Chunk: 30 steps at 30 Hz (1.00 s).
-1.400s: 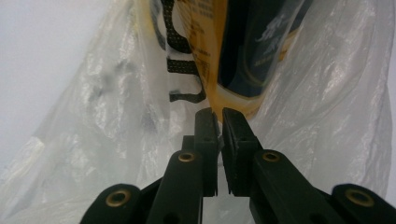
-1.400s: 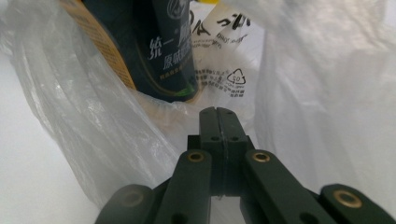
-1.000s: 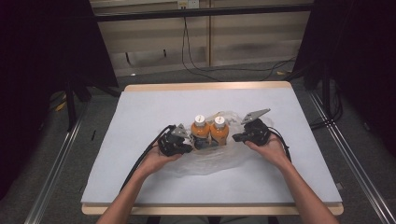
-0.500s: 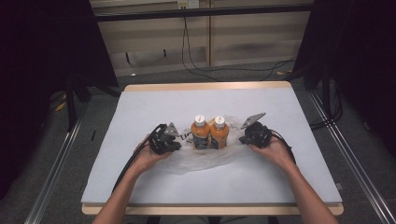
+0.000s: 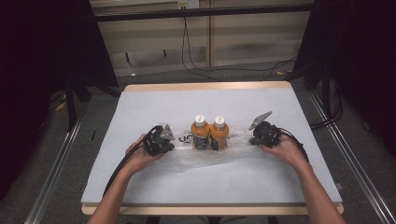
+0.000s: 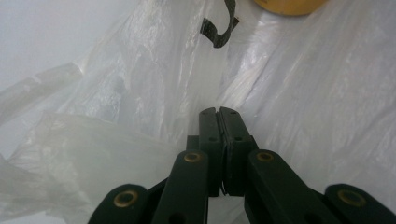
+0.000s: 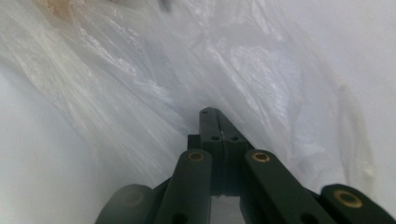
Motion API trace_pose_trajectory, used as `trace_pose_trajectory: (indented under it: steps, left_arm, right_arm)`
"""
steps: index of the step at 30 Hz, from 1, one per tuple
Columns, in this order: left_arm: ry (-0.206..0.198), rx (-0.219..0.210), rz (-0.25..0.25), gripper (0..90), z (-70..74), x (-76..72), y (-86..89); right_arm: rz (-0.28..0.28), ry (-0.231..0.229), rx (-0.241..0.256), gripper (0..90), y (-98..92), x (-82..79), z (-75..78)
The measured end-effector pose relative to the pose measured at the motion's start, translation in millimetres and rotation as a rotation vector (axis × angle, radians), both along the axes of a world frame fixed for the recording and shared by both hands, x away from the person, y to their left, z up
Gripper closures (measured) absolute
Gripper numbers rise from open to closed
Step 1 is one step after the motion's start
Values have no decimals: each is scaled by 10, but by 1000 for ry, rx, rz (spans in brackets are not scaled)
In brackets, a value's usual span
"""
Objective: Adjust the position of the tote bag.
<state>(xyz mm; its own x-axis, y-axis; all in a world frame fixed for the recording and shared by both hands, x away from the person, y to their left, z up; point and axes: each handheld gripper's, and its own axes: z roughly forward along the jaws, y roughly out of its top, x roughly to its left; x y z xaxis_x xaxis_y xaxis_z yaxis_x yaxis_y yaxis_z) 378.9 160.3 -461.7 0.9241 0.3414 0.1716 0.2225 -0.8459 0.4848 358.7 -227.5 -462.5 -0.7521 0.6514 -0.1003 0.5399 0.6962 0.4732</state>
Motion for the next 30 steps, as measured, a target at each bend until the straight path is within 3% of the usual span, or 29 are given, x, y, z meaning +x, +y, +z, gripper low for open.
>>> trace_pose_trajectory:
  steps: [3,11,18,21,23,25,27,30]
  left_arm:
    - [1,3,-2,890,2,-5,4]
    - [14,-11,-11,896,12,-12,38]
    - [8,-10,-9,897,18,-20,37]
    - [-24,0,3,899,-2,-2,8]
    - [-16,-2,2,899,-5,18,6]
    - [-2,-26,15,899,-9,29,23]
    - [1,-35,21,899,-11,47,33]
    - [5,-38,18,900,-15,69,40]
  right_arm:
    - [4,-20,-30,900,-36,-6,0]
    - [-11,-7,-78,900,-149,-51,23]
    - [-32,3,-73,900,-238,-76,26]
    - [-41,-23,-98,900,-290,-81,16]
    - [-47,-24,-67,900,-334,-76,9]
    - [-51,-30,-72,900,-342,-76,7]
    - [-59,-19,-66,900,-346,-78,8]
    - [-45,-39,-78,900,-361,-68,5]
